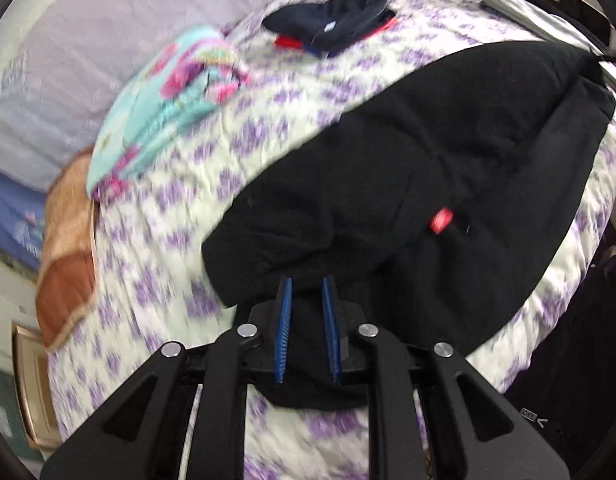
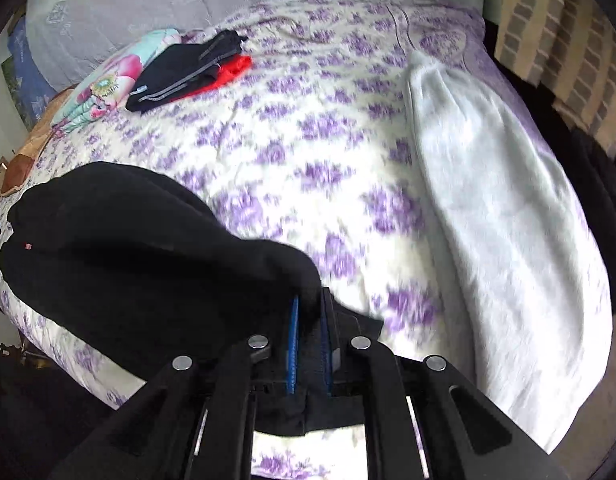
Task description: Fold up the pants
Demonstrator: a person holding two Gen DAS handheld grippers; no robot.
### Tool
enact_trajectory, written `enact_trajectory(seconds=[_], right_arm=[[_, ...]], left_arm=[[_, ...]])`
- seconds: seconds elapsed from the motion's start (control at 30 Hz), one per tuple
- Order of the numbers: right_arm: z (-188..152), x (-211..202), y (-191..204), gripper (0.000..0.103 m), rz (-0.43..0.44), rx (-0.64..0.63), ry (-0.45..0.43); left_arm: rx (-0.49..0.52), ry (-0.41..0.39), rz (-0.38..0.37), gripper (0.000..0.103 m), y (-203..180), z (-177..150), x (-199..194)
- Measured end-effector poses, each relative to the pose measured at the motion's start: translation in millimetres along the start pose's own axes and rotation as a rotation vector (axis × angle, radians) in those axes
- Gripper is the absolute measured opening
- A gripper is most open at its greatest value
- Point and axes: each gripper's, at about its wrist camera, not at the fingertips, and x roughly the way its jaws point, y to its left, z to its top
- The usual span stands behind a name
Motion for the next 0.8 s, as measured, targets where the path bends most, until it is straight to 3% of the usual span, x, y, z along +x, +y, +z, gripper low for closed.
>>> enact_trajectory(seconds=[0.1,0.17,0.2,0.23,0.27,0.33,0.5,0.67,0.8], right_arm=[[-10.9,0.5,-0.8,0.01,-0.014,0.048,-0.008],[-1.9,-8.2,6.7,0.01,-0.033,0.034,-0.024],[3.1,-12.9,11.1,0.01,-0.04,0.015,-0.036],[10.4,-18.6,15.5,0.01,-0.046,-0.001,-0.05],[18.0,-23.1,17.8,0.01,-0.048,-0.009,-0.059],[32.8,-28.2,16.1,0.01,-0.054,-0.024,-0.068],[50.0,-28.0,18.9,0.01,-0.059,-0.053,-0.07],[48.6,-23.6,16.4,0.01,-0.064,-0.051,-0.047],[46.1,-24.2,11.6,0.01,-0.063,-0.035,-0.036]], left_arm=[[-0.088,0.029,-0.037,0.016,6.5,-13.1,10.6],[-0.178,0.003,-0.123,0.017,14.8,-14.4,6.4],[-0.245,-0.011,-0.207,0.023,22.3,-14.9,4.4],[-0.331,-0.03,-0.301,0.047,31.3,-15.9,2.9],[-0.413,-0.054,-0.364,0.062,38.7,-17.4,1.9],[-0.516,-0.085,-0.443,0.062,42.8,-20.5,3.3],[-0.667,-0.049,-0.548,0.062,29.2,-24.7,20.7],[-0.996,-0.023,-0.68,0.062,34.2,-40.7,58.0],[-1.155,-0.039,-0.698,0.062,42.0,-51.5,73.3]])
